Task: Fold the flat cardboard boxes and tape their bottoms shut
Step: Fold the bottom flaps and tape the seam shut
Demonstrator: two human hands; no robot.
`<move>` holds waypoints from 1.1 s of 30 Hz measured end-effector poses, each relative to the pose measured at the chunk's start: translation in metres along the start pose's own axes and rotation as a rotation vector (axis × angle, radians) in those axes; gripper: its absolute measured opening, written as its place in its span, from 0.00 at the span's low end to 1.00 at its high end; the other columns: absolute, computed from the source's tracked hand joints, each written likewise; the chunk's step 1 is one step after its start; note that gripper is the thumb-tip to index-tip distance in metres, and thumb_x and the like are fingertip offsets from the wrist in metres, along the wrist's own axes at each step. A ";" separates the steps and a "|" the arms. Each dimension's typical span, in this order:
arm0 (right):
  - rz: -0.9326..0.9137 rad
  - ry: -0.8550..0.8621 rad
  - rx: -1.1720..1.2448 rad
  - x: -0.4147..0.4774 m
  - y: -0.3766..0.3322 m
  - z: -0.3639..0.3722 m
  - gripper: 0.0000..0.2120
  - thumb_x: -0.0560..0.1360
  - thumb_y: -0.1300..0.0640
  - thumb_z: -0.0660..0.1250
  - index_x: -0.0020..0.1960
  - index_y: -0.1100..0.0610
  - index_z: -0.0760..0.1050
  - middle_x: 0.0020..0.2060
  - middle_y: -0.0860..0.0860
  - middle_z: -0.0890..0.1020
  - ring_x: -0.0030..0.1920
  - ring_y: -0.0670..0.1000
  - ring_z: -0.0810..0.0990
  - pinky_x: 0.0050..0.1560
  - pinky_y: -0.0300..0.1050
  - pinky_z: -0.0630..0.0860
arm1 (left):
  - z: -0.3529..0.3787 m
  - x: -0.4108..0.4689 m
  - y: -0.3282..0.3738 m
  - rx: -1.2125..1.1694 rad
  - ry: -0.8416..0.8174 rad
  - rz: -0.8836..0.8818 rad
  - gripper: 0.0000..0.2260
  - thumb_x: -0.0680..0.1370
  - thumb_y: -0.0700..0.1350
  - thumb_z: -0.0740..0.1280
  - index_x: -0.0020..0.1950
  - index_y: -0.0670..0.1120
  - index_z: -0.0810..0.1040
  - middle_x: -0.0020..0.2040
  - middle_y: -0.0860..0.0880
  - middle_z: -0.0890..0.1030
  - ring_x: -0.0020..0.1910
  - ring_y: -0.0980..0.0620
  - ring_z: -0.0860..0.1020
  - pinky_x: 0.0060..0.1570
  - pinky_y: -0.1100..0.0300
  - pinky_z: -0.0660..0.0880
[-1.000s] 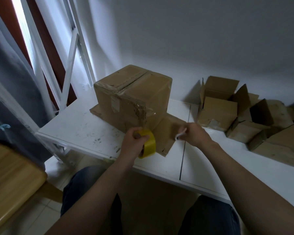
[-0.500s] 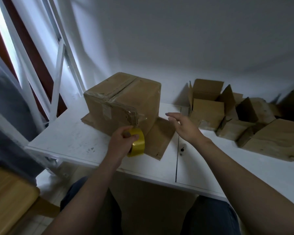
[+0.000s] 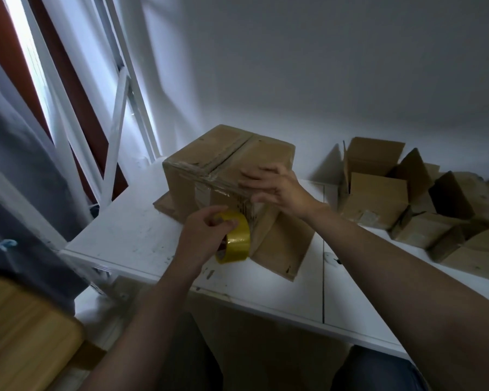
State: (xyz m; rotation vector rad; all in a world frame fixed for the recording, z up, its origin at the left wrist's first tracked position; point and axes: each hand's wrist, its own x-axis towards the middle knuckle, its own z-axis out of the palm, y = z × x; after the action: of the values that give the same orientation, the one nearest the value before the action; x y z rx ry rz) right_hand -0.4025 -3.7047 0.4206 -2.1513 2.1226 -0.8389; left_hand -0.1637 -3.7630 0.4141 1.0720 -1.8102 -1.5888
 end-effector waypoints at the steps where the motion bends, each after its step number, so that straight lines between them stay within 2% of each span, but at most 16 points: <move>1: -0.018 0.000 -0.006 0.001 0.002 0.000 0.25 0.75 0.33 0.63 0.71 0.36 0.72 0.74 0.34 0.67 0.70 0.51 0.64 0.70 0.57 0.66 | 0.000 0.002 -0.001 -0.008 -0.009 -0.005 0.14 0.74 0.48 0.76 0.53 0.63 0.78 0.52 0.59 0.77 0.56 0.47 0.79 0.58 0.42 0.79; 4: -0.106 0.011 -0.096 -0.002 0.008 0.006 0.34 0.71 0.36 0.70 0.75 0.40 0.68 0.77 0.39 0.65 0.73 0.55 0.65 0.70 0.57 0.67 | 0.000 0.008 -0.005 -0.017 -0.018 -0.010 0.16 0.73 0.48 0.77 0.59 0.60 0.79 0.53 0.58 0.77 0.56 0.47 0.79 0.59 0.41 0.79; 6: -0.118 0.012 -0.139 -0.007 0.011 0.011 0.41 0.69 0.38 0.74 0.78 0.42 0.64 0.78 0.40 0.62 0.75 0.56 0.62 0.72 0.57 0.67 | -0.001 0.012 -0.008 -0.021 -0.019 -0.021 0.17 0.73 0.48 0.77 0.59 0.60 0.79 0.54 0.57 0.77 0.57 0.47 0.78 0.59 0.41 0.78; 11: -0.091 -0.002 -0.101 -0.009 0.011 0.011 0.45 0.67 0.40 0.77 0.79 0.44 0.61 0.79 0.40 0.61 0.78 0.55 0.57 0.74 0.61 0.65 | -0.005 0.013 -0.014 -0.040 -0.016 -0.038 0.15 0.73 0.48 0.77 0.55 0.62 0.79 0.55 0.55 0.78 0.56 0.46 0.79 0.59 0.41 0.79; 13: -0.054 -0.025 -0.082 -0.010 0.007 0.009 0.44 0.68 0.33 0.73 0.80 0.41 0.59 0.79 0.38 0.60 0.78 0.53 0.55 0.74 0.62 0.64 | -0.007 0.012 -0.016 -0.036 -0.021 -0.026 0.16 0.74 0.47 0.76 0.58 0.60 0.79 0.54 0.55 0.78 0.56 0.46 0.79 0.59 0.41 0.79; 15: 0.037 0.003 -0.086 -0.011 -0.005 0.010 0.38 0.73 0.28 0.62 0.79 0.38 0.59 0.78 0.37 0.60 0.78 0.52 0.54 0.73 0.65 0.62 | -0.009 0.010 -0.018 -0.025 -0.026 -0.021 0.18 0.74 0.47 0.76 0.62 0.57 0.79 0.53 0.57 0.77 0.56 0.48 0.78 0.59 0.42 0.79; 17: 0.146 0.050 -0.100 -0.009 -0.021 0.018 0.33 0.76 0.28 0.54 0.78 0.38 0.60 0.77 0.38 0.62 0.78 0.52 0.53 0.71 0.66 0.62 | -0.011 0.008 -0.019 -0.024 -0.029 -0.027 0.18 0.74 0.47 0.76 0.61 0.58 0.78 0.52 0.59 0.76 0.56 0.48 0.77 0.59 0.42 0.78; 18: 0.181 0.067 -0.100 -0.009 -0.028 0.022 0.33 0.76 0.28 0.53 0.78 0.39 0.61 0.77 0.39 0.62 0.78 0.53 0.53 0.71 0.66 0.63 | -0.011 0.007 -0.019 -0.024 -0.029 -0.026 0.18 0.74 0.47 0.76 0.61 0.59 0.77 0.52 0.59 0.75 0.57 0.47 0.77 0.59 0.42 0.78; 21: 0.203 0.024 -0.099 -0.009 -0.034 0.026 0.37 0.76 0.31 0.61 0.80 0.42 0.57 0.79 0.40 0.59 0.79 0.53 0.50 0.71 0.68 0.64 | -0.013 0.001 -0.019 -0.015 -0.031 -0.016 0.18 0.74 0.47 0.76 0.60 0.60 0.76 0.53 0.58 0.75 0.57 0.47 0.77 0.59 0.42 0.78; 24: 0.237 -0.092 -0.117 -0.014 -0.040 0.010 0.46 0.71 0.33 0.71 0.81 0.42 0.51 0.80 0.41 0.55 0.80 0.51 0.47 0.74 0.67 0.58 | -0.013 -0.010 -0.016 -0.017 -0.048 0.002 0.18 0.74 0.47 0.76 0.62 0.58 0.78 0.56 0.55 0.77 0.57 0.48 0.78 0.58 0.42 0.79; 26: 0.247 0.000 -0.021 -0.021 -0.051 -0.003 0.39 0.75 0.35 0.69 0.80 0.42 0.56 0.77 0.44 0.63 0.77 0.51 0.55 0.75 0.62 0.59 | -0.011 -0.016 -0.013 -0.014 -0.072 0.023 0.19 0.74 0.47 0.76 0.64 0.57 0.79 0.56 0.56 0.77 0.55 0.50 0.77 0.57 0.44 0.80; 28: 0.185 0.215 0.049 -0.034 -0.060 -0.013 0.28 0.77 0.39 0.67 0.75 0.44 0.68 0.68 0.47 0.71 0.68 0.49 0.63 0.69 0.53 0.66 | -0.006 -0.023 -0.008 -0.031 -0.108 0.033 0.18 0.75 0.45 0.75 0.62 0.58 0.79 0.55 0.58 0.76 0.53 0.53 0.77 0.54 0.47 0.81; 29: 0.174 0.262 0.085 -0.041 -0.064 -0.017 0.23 0.77 0.40 0.68 0.71 0.44 0.73 0.63 0.46 0.72 0.65 0.47 0.65 0.66 0.48 0.68 | -0.002 -0.026 -0.004 -0.043 -0.127 0.030 0.16 0.75 0.45 0.75 0.59 0.59 0.79 0.55 0.57 0.76 0.53 0.52 0.77 0.52 0.48 0.81; 31: 0.229 0.177 0.154 -0.056 -0.067 -0.021 0.16 0.76 0.40 0.69 0.63 0.41 0.79 0.58 0.44 0.74 0.62 0.46 0.67 0.63 0.45 0.68 | 0.006 -0.034 0.009 -0.039 -0.157 0.031 0.13 0.75 0.45 0.75 0.53 0.61 0.80 0.55 0.54 0.78 0.54 0.48 0.79 0.53 0.45 0.81; 33: 0.319 0.001 0.184 -0.070 -0.067 -0.025 0.15 0.74 0.35 0.68 0.58 0.38 0.82 0.58 0.43 0.76 0.63 0.48 0.68 0.67 0.48 0.66 | 0.016 -0.040 0.021 -0.020 -0.197 0.055 0.12 0.74 0.46 0.76 0.52 0.61 0.82 0.54 0.51 0.80 0.54 0.46 0.81 0.53 0.43 0.81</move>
State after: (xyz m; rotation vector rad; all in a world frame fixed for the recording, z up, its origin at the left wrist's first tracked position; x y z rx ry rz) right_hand -0.3460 -3.6255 0.4410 -1.6672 2.2062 -0.9557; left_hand -0.1587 -3.7205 0.4360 0.8747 -1.9283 -1.7269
